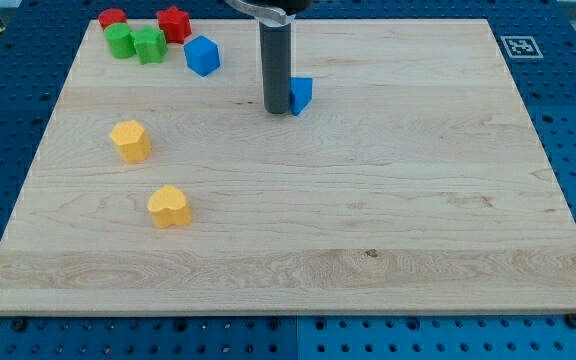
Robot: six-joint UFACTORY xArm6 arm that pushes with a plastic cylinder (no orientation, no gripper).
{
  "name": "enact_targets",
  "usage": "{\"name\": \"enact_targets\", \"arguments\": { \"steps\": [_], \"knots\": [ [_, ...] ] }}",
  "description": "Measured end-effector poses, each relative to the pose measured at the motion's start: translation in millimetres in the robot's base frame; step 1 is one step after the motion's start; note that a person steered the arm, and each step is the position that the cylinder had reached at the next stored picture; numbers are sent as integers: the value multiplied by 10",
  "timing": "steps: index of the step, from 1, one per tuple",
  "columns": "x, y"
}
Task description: Place the triangle towards the bottom right to the blue cube
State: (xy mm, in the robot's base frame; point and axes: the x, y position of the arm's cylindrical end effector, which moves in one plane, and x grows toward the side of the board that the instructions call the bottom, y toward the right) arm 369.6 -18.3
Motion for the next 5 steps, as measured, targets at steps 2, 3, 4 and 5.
{"name": "enact_targets", "arguments": {
  "steps": [2, 3, 4, 5],
  "knots": [
    [103, 224],
    [103, 548],
    [-46, 732],
    [-212, 706]
  ]
}}
